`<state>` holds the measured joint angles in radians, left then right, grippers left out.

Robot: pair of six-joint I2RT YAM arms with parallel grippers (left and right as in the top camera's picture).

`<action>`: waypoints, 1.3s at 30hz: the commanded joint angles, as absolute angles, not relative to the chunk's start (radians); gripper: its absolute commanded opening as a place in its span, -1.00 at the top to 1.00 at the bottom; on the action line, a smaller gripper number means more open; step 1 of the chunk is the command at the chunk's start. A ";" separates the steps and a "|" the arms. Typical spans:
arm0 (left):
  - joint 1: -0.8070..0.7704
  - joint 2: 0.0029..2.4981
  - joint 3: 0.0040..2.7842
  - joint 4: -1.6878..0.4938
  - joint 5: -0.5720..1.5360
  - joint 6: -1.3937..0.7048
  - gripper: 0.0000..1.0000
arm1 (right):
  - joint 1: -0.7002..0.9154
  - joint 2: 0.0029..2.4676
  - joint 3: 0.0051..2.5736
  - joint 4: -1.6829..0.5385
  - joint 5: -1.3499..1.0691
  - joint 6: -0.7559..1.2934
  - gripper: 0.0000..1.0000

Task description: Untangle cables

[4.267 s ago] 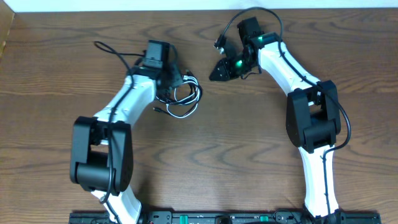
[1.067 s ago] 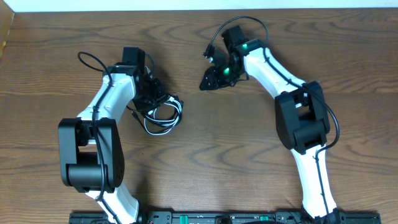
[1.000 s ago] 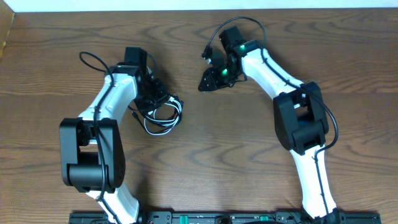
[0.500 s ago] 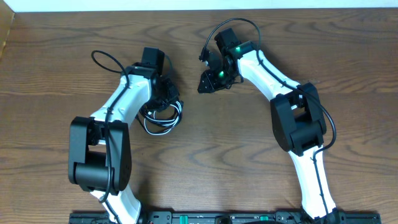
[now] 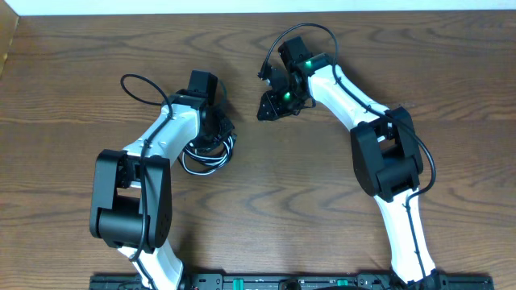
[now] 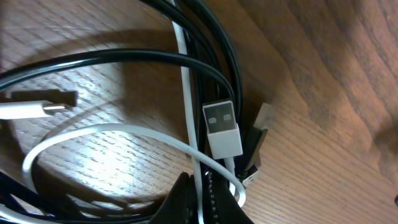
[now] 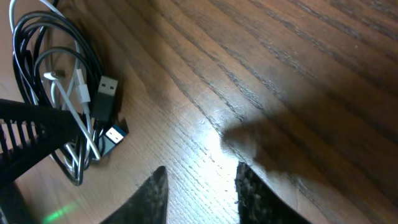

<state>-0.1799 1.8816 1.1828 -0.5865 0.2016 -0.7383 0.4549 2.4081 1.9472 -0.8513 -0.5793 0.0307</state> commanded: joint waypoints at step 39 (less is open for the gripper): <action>-0.049 1.438 1.201 0.002 0.977 -0.456 0.85 | 0.282 2.405 1.949 -0.935 -1.289 -0.226 -0.07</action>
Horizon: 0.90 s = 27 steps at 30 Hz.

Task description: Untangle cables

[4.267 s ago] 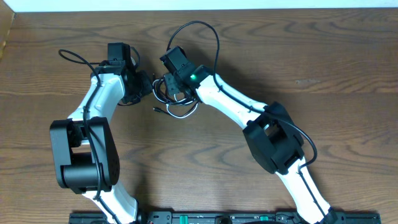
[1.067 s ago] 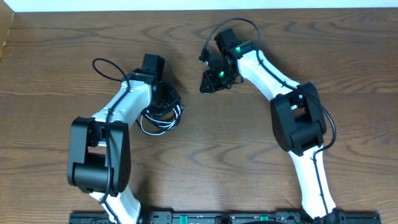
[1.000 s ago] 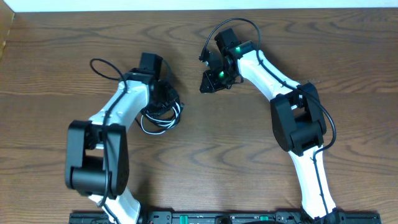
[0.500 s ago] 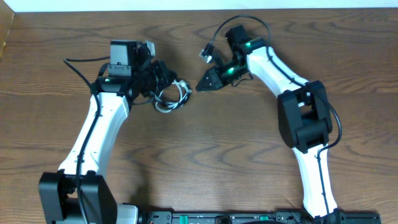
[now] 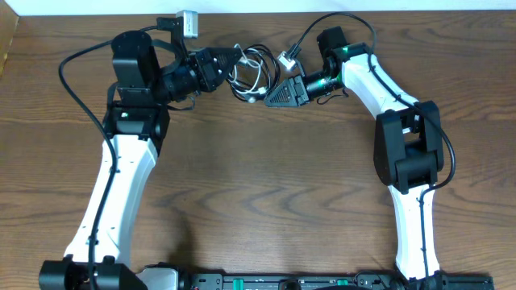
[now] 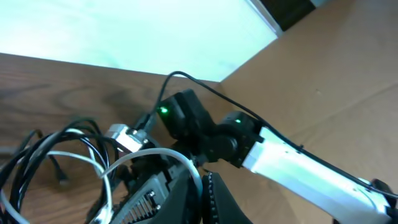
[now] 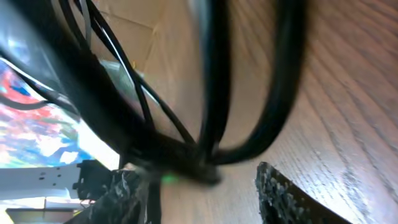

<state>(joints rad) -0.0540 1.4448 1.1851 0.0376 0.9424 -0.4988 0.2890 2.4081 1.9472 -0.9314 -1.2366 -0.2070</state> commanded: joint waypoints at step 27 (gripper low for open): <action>-0.051 1.578 1.201 -0.590 0.568 -0.294 0.85 | 0.357 2.405 1.949 -0.957 -1.042 -0.091 -0.10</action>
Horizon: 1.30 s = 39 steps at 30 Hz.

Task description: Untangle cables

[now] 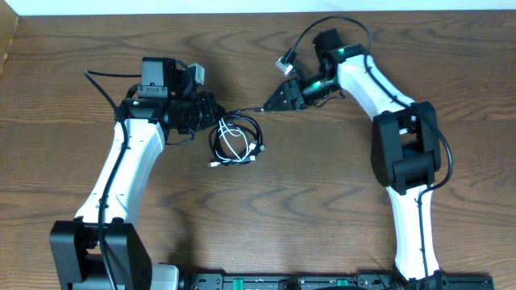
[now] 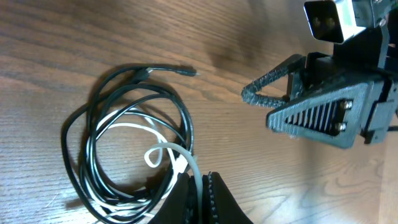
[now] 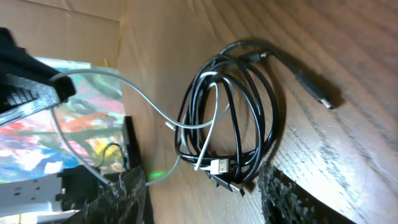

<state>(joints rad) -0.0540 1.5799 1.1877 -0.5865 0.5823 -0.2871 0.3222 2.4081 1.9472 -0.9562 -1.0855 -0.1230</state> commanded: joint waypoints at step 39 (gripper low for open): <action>0.128 1.524 1.215 -0.051 1.161 -1.042 0.85 | 0.447 2.405 1.949 -0.688 -1.535 -0.264 -0.19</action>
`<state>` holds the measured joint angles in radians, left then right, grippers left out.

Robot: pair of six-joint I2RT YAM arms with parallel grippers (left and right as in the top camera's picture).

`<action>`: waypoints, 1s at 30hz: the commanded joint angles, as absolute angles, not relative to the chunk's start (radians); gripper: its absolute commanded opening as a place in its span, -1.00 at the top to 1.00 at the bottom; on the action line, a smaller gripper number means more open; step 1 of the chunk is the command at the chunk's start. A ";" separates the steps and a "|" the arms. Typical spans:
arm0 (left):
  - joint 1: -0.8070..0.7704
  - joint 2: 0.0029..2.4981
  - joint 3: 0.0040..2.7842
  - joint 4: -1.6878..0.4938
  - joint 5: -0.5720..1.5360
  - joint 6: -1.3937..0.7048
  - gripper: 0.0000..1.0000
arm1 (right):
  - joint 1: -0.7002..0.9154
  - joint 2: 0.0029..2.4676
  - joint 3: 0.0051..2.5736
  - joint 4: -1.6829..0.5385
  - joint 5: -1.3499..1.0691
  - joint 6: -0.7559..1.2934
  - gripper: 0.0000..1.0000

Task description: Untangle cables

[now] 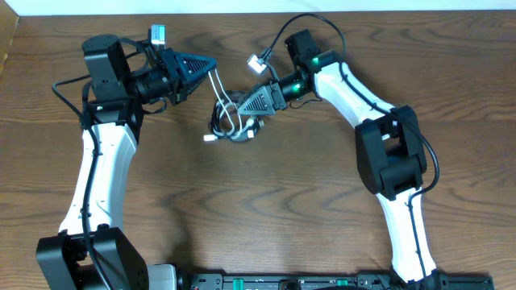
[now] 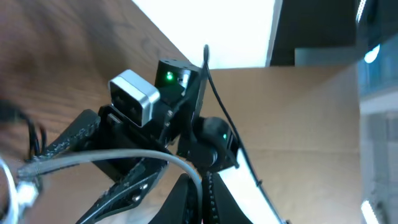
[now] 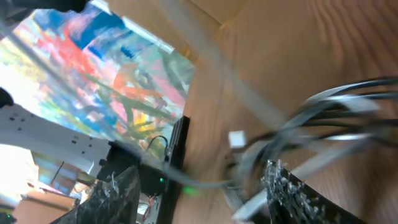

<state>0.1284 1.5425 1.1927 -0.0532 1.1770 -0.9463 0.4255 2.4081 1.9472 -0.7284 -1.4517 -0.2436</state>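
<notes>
A tangle of black and white cables (image 1: 231, 122) lies on the wooden table (image 1: 266, 201), with a white plug (image 1: 208, 137) sticking out to its left. My left gripper (image 1: 212, 64) is raised behind it and shut on a white cable (image 1: 218, 87) that runs down into the tangle. In the left wrist view that cable (image 2: 124, 155) arcs away from the closed left gripper (image 2: 200, 186). My right gripper (image 1: 243, 107) is at the tangle's right side. Its fingers stand wide apart, with blurred cable strands (image 3: 323, 118) between and beyond the right gripper (image 3: 202, 171).
A cardboard edge (image 1: 8, 40) shows at the far left corner. A white wall strip (image 1: 242, 6) runs along the table's far edge. The arms' base rail (image 1: 282, 282) lies at the near edge.
My left gripper, then low beside the tangle, is now higher and farther back, still shut on the white cable. The tangle has shifted toward the far side. My right gripper has moved left onto it.
First my left gripper was down in the tangle near the table's middle, with the right gripper open farther back. Then both held the tangle near the far edge. Then it lay on the table with the white cable in my left gripper. Now that cable is drawn upward.
</notes>
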 commanded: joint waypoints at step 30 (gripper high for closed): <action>0.127 1.524 1.215 -0.051 1.106 -1.248 0.85 | 0.518 2.405 1.949 -0.400 -1.562 -0.263 0.06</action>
<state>0.1280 1.5425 1.1927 -0.0547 1.1175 -1.2377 0.5102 2.4081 1.9472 -0.3916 -1.5368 -0.2504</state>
